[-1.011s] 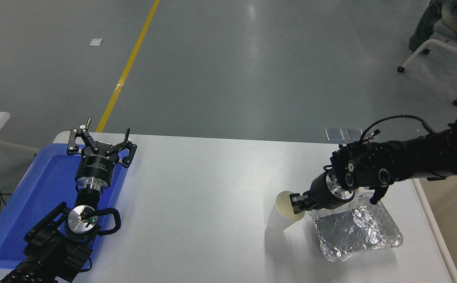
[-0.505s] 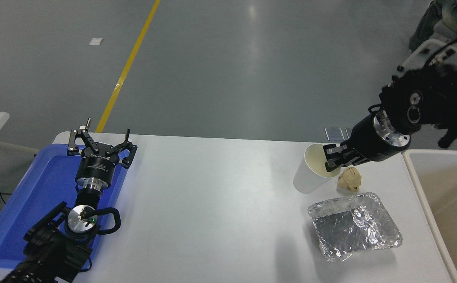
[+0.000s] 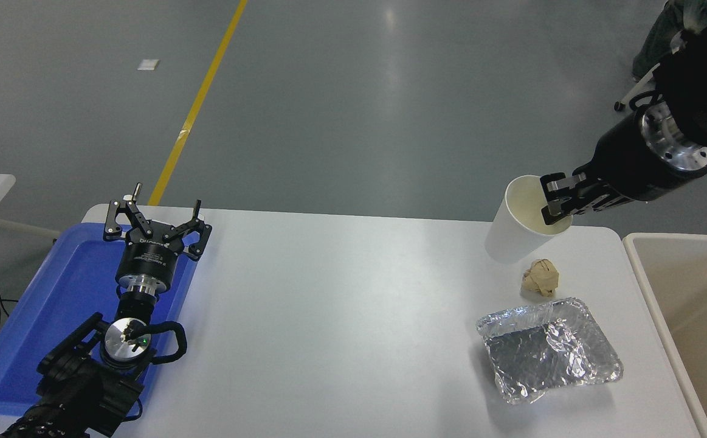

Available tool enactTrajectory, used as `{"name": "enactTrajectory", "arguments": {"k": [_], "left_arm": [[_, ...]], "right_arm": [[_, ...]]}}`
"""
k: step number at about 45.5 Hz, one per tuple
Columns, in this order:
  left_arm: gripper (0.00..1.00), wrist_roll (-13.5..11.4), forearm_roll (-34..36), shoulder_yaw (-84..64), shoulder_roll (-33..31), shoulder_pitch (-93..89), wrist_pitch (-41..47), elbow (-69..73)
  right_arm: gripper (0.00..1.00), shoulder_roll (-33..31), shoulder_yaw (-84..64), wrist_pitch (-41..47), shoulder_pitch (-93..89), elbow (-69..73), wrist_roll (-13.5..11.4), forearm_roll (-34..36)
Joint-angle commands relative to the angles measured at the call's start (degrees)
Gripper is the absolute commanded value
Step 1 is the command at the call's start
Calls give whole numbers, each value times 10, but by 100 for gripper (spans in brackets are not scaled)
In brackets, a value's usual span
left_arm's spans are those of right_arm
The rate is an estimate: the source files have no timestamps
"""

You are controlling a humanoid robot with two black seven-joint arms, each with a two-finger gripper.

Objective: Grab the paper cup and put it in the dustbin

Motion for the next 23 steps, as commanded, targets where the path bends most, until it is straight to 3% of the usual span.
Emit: {"name": "enactTrajectory", "arguments": {"k": [1, 13, 23], "left_arm": [[100, 0, 0, 0, 0, 0, 0, 0], [100, 0, 0, 0, 0, 0, 0, 0], [100, 0, -2, 0, 1, -1, 0, 0]], "right_arm": [[0, -6, -12, 18, 33, 3, -1, -1], [0, -8, -31, 17, 30, 3, -3, -22], [0, -65, -55, 7, 3, -4, -3, -126]]}}
